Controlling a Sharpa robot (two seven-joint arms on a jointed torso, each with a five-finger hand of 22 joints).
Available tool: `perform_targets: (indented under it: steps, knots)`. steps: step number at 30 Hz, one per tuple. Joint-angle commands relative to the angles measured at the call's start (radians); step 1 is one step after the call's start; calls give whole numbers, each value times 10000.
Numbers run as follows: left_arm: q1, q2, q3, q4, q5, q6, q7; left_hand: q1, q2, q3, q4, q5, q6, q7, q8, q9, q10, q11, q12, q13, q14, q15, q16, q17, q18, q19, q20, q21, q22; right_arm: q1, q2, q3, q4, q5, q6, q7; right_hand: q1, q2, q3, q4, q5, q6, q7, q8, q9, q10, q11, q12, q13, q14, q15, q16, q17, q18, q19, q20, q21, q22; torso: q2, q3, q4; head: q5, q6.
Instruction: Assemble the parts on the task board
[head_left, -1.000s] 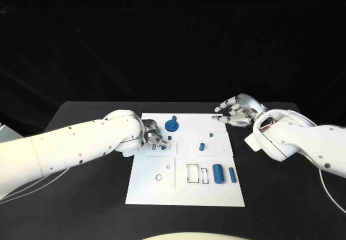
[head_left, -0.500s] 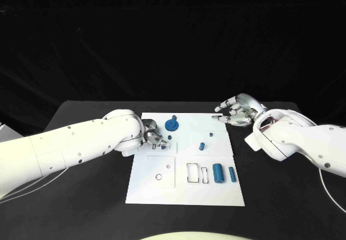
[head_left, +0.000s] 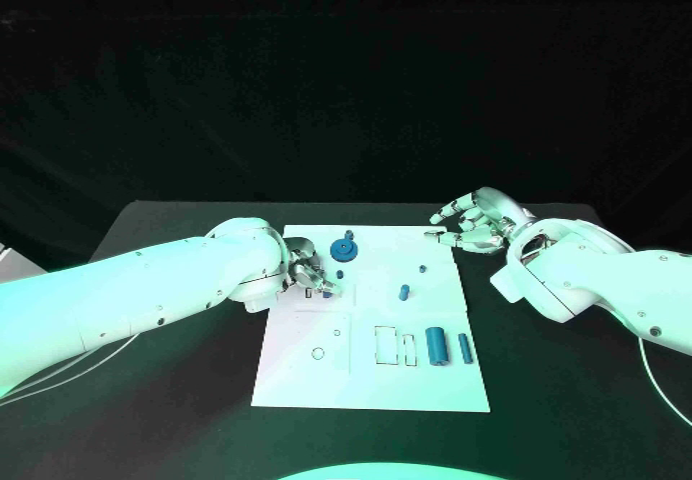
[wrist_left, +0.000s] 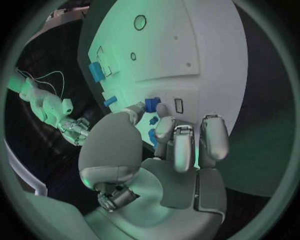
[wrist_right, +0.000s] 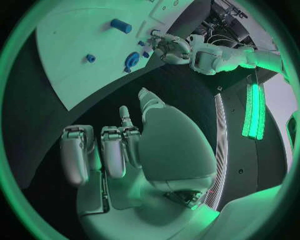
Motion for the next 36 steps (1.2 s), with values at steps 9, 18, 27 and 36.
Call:
perform_targets:
  steps: [9,18,27,36]
  knots:
    - [-21,-26,-3,-25,440,-115,108,580,328,-67,21,-55,-194,103,-265,-46,-252,79,-193,-237,834,18,-67,1948,-53,-157,60,-115,-225,-25,-3,-1,-6,-117,84,-12,-146,17,-13,42,-7,1,-14,60,19,586,11,-29,2159,860,45,-62,1854,139,643,43,-49,2099,6,10,4,-10,-6]
    - [-21,-49,1,-21,603,-4,144,445,-88,-556,32,-8,-168,168,-368,-57,-302,143,-206,-262,821,78,-85,1918,-45,-175,84,-131,-233,-40,-5,-1,-8,-119,82,-16,-146,17,-13,42,-7,1,-14,60,19,586,11,-29,2159,860,45,-62,1854,139,643,43,-49,2099,0,5,3,-1,-7]
    - [-21,-62,4,-6,681,11,153,1181,316,-167,-2,23,-250,203,-760,-231,-390,170,-258,-329,803,101,-111,1875,-30,-233,118,-172,-286,-48,-8,-1,-8,-119,93,-21,-146,17,-13,42,-7,1,-14,60,19,586,11,-29,2159,860,45,-62,1854,139,643,43,-49,2099,-2,-1,7,0,-10]
    - [-21,-64,6,-7,734,-4,169,1926,462,794,-50,39,-348,291,-1171,-375,-484,240,-315,-408,790,162,-131,1847,-19,-277,172,-201,-312,-53,-10,-1,-9,-119,94,-22,-146,17,-13,42,-7,1,-14,60,19,586,11,-29,2159,860,45,-62,1854,139,643,43,-49,2099,3,0,0,10,-5]
